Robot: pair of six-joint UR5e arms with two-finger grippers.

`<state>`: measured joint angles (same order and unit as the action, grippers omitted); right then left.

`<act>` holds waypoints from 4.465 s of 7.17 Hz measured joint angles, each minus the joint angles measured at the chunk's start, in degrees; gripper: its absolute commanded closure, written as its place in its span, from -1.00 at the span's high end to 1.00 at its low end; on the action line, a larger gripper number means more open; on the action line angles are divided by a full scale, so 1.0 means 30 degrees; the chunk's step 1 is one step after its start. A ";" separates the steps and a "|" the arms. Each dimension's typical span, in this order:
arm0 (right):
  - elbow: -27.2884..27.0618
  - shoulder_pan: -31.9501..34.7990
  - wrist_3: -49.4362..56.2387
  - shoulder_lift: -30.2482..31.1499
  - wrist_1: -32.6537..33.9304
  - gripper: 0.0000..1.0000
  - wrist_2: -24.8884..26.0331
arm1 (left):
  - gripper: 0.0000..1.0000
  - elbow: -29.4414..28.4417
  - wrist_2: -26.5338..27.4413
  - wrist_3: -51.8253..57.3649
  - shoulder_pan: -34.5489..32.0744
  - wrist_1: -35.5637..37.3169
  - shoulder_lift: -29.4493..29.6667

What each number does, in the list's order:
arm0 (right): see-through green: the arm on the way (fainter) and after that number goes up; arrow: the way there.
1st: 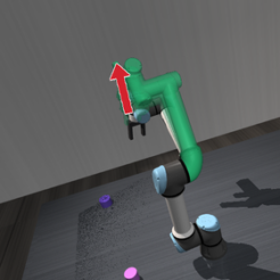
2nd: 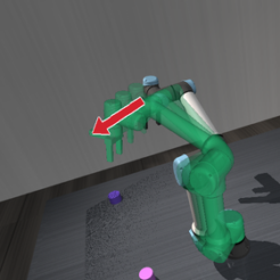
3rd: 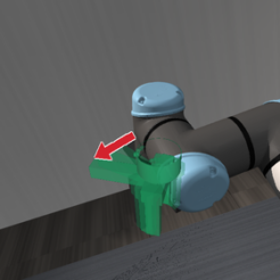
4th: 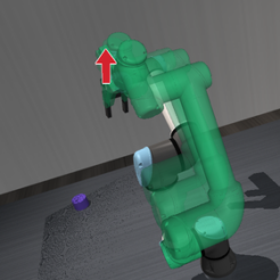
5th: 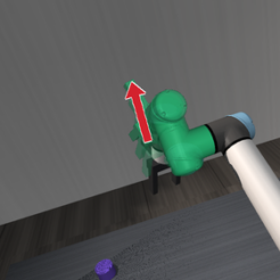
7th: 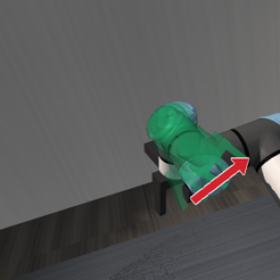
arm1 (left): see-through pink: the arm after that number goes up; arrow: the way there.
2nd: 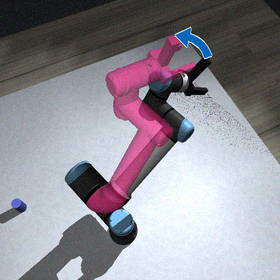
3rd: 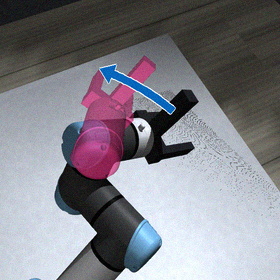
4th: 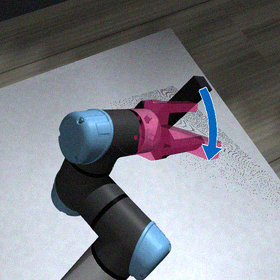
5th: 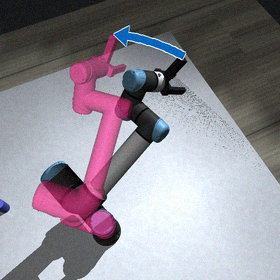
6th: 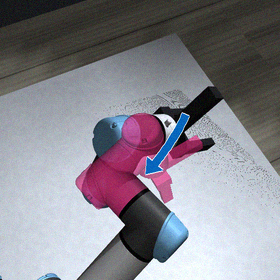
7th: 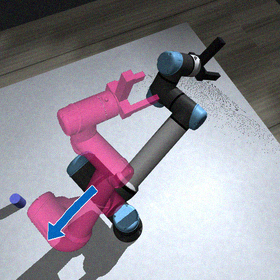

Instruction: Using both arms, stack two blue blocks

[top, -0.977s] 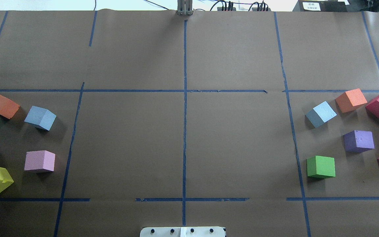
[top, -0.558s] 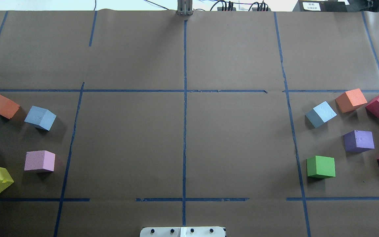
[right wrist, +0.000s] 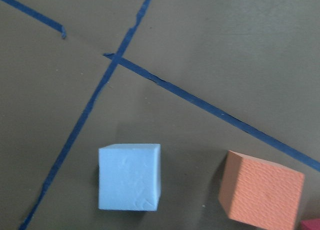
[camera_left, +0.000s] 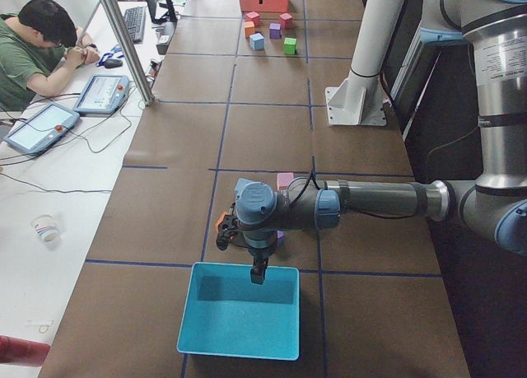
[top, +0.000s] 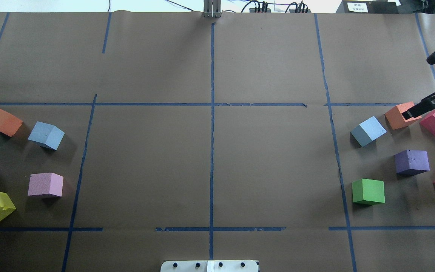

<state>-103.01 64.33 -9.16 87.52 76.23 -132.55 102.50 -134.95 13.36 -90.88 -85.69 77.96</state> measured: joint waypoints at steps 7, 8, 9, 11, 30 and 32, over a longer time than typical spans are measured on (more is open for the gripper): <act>0.2151 -0.3428 -0.2337 -0.1158 -0.0038 1.00 0.2131 | 1.00 -0.0035 -0.0046 0.0000 0.0000 0.0000 -0.0014; 0.2552 -0.3608 -0.2338 -0.1307 -0.0038 0.99 0.2138 | 1.00 -0.0031 -0.0046 0.0001 -0.0001 0.0000 -0.0021; 0.2928 -0.3755 -0.2344 -0.1494 -0.0038 0.68 0.2140 | 1.00 -0.0027 -0.0046 0.0006 0.0000 -0.0006 -0.0022; 0.3384 -0.3898 -0.2459 -0.1836 -0.0038 -0.09 0.2123 | 1.00 -0.0021 -0.0046 0.0007 0.0000 -0.0006 -0.0017; 0.9504 -1.0355 -2.2106 -1.6744 0.2337 0.98 0.7225 | 1.00 0.0165 -0.0054 0.0059 0.0000 0.0001 -0.0015; 0.7484 -0.8777 -1.9528 -1.6240 0.4779 0.98 0.6413 | 1.00 0.0207 0.0010 0.0052 -0.0001 0.0001 -0.0011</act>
<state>-80.56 38.00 -67.74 38.80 90.56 -113.31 103.12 -134.92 13.52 -90.88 -85.69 77.93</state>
